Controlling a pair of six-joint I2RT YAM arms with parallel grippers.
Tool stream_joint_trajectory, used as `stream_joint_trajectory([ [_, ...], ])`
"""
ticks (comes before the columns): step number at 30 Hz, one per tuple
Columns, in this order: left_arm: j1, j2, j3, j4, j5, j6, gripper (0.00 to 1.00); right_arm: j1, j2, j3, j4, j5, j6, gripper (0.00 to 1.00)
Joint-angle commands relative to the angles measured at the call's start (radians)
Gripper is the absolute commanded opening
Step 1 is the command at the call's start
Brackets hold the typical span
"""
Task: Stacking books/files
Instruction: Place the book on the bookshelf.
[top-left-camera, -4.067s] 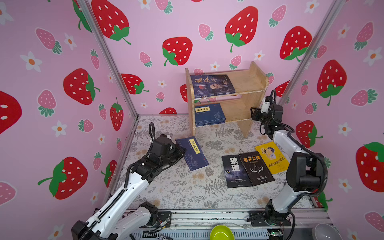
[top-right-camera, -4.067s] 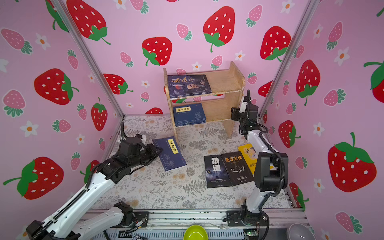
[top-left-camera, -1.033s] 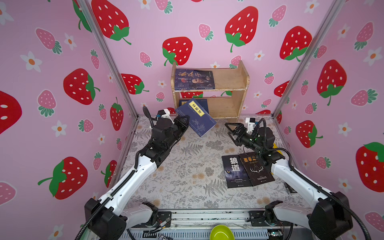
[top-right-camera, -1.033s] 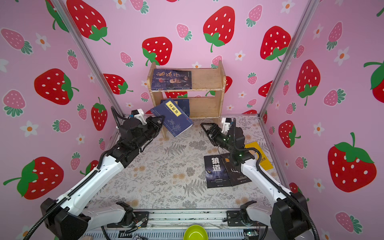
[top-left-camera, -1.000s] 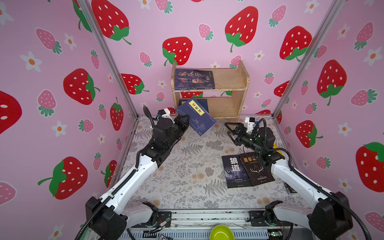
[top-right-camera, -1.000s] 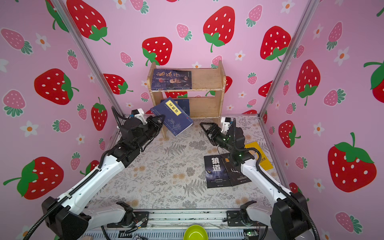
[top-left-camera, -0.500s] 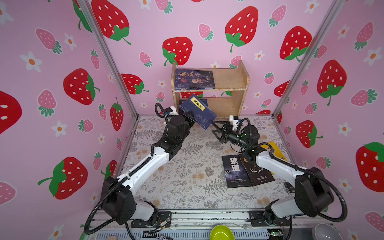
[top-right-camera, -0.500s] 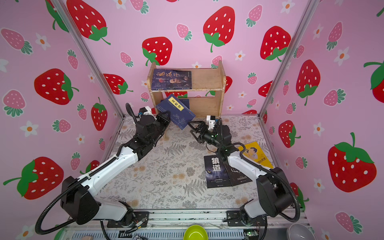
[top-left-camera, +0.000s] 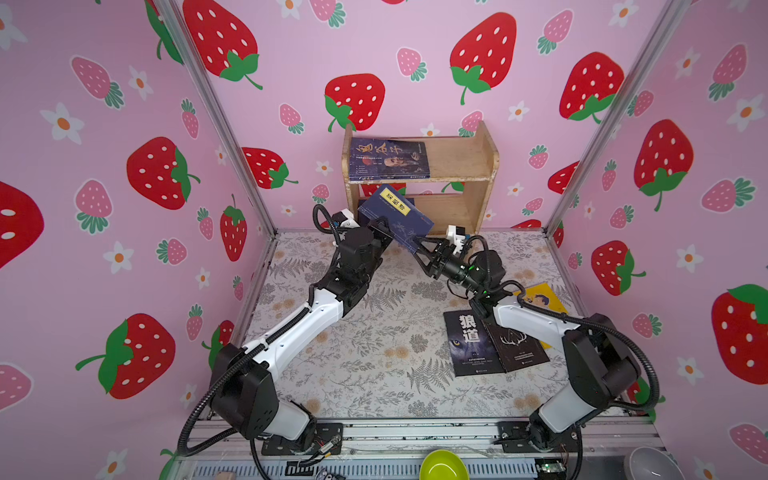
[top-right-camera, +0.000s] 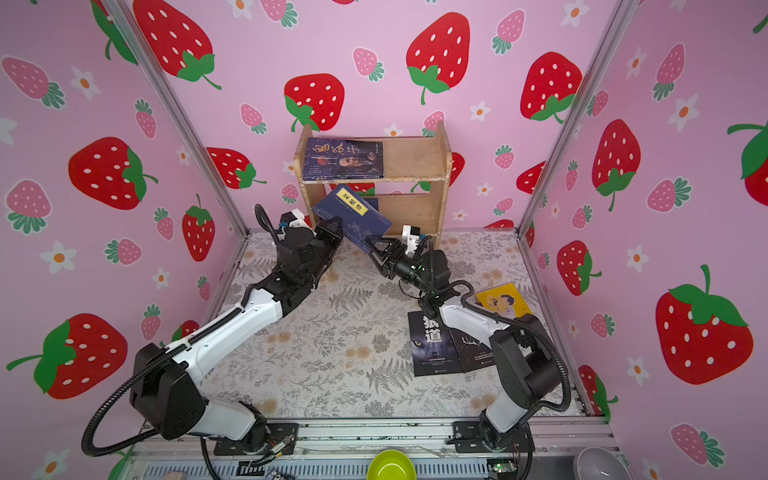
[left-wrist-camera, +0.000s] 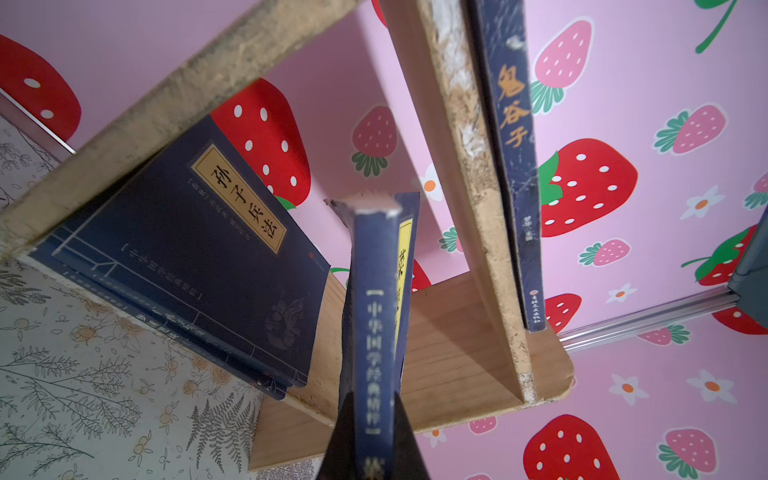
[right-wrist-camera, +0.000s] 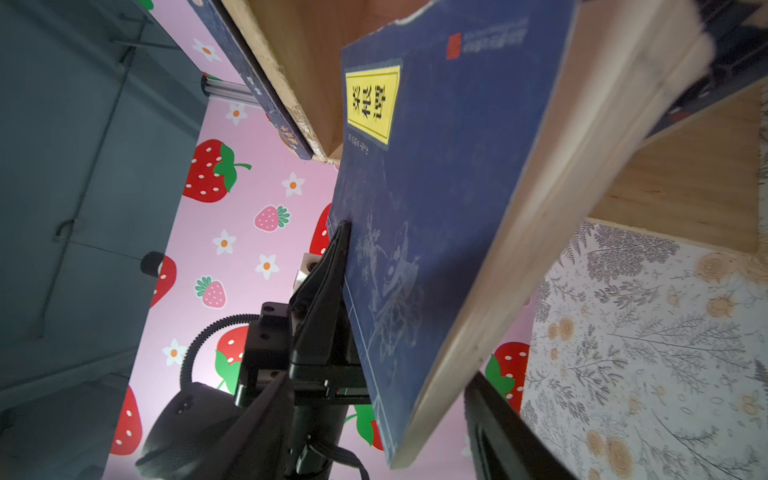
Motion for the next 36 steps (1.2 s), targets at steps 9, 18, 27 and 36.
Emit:
stream_joint_trajectory([
  [9, -0.003, 0.022, 0.049, 0.068, -0.020, -0.053, 0.00, 0.010, 0.077, 0.083, 0.065, 0.070, 0.038, 0.28],
  [18, 0.044, -0.035, 0.075, -0.132, 0.064, -0.025, 0.58, -0.061, 0.087, 0.201, -0.284, 0.047, -0.148, 0.05],
  [27, 0.186, -0.149, 0.058, -0.408, 0.255, 0.067, 0.72, -0.149, 0.236, 0.443, -0.513, -0.188, -0.349, 0.05],
  [36, 0.277, -0.265, -0.019, -0.518, 0.297, 0.189, 0.75, -0.172, 0.319, 0.606, -0.712, -0.257, -0.527, 0.06],
])
